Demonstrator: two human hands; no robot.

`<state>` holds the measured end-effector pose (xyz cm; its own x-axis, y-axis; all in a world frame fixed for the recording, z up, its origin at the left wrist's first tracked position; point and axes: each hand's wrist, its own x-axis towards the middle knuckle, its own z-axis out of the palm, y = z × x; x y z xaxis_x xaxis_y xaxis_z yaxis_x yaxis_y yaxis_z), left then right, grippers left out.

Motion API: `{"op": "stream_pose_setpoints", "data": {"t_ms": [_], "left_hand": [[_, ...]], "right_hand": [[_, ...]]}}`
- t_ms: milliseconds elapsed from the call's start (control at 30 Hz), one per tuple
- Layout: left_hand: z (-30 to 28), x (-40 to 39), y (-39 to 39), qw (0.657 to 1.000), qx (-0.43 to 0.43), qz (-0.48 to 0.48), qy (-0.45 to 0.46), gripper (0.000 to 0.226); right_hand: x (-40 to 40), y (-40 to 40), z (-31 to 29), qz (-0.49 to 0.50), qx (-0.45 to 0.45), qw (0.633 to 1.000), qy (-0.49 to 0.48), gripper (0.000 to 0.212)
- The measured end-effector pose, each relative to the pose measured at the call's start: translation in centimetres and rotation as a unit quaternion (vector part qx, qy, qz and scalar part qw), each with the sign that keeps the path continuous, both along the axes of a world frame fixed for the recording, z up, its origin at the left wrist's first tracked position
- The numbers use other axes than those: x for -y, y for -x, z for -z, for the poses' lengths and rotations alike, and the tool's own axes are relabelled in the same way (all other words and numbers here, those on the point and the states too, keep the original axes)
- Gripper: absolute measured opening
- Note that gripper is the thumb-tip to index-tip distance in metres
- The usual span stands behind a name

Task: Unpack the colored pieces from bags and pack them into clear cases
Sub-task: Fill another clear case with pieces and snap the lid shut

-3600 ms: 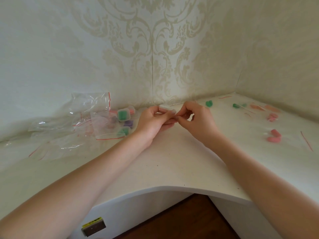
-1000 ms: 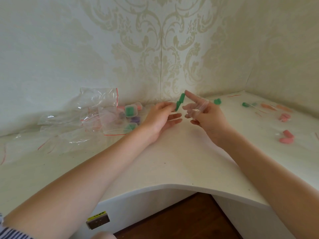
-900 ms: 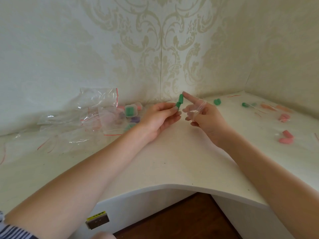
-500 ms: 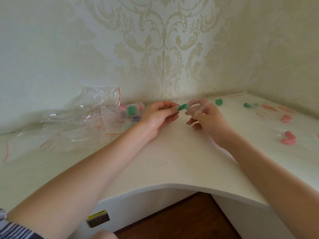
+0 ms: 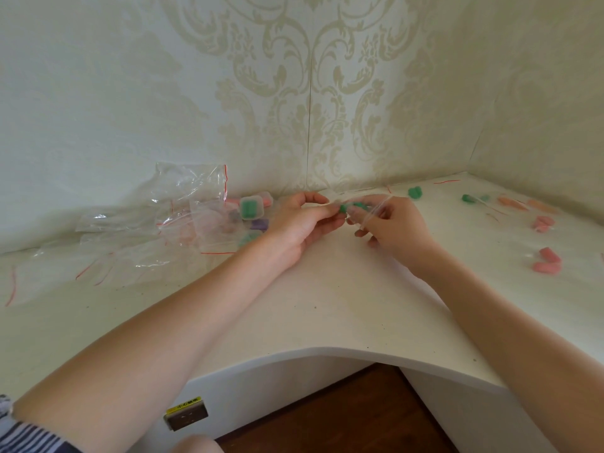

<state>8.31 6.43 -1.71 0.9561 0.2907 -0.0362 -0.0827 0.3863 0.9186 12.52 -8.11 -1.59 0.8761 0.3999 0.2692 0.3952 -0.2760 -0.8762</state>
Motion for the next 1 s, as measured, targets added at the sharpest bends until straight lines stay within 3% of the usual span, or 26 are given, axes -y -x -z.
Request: {"op": "stream_pose_setpoints", "data": {"t_ms": [167, 367, 500, 700, 833, 1000], "left_hand": [[-0.3, -0.4, 0.1, 0.998, -0.008, 0.020, 0.057, 0.018], [-0.2, -0.4, 0.1, 0.999, -0.023, 0.008, 0.048, 0.026], [-0.3, -0.4, 0.1, 0.999, -0.029, 0.010, 0.034, 0.022], [-0.4, -0.1, 0.2, 0.999, -0.025, 0.010, 0.035, 0.020], [-0.8, -0.3, 0.2, 0.996, -0.002, -0.048, -0.071, 0.015], [-2.0, -1.4, -0.1, 0.955, 0.067, -0.161, -0.239, 0.021]], "right_hand": [[0.1, 0.3, -0.3, 0.000, -0.065, 0.995, -0.073, 0.011], [0.1, 0.4, -0.1, 0.000, 0.032, 0.999, -0.006, 0.019], [0.1, 0.6, -0.2, 0.018, 0.040, 0.999, -0.001, 0.012], [-0.1, 1.0, -0.6, 0.077, 0.019, 0.996, -0.032, 0.021], [0.4, 0.8, -1.4, 0.072, -0.070, 0.985, -0.137, 0.018], [0.4, 0.5, -1.4, 0.033, -0.163, 0.948, -0.271, 0.017]]}}
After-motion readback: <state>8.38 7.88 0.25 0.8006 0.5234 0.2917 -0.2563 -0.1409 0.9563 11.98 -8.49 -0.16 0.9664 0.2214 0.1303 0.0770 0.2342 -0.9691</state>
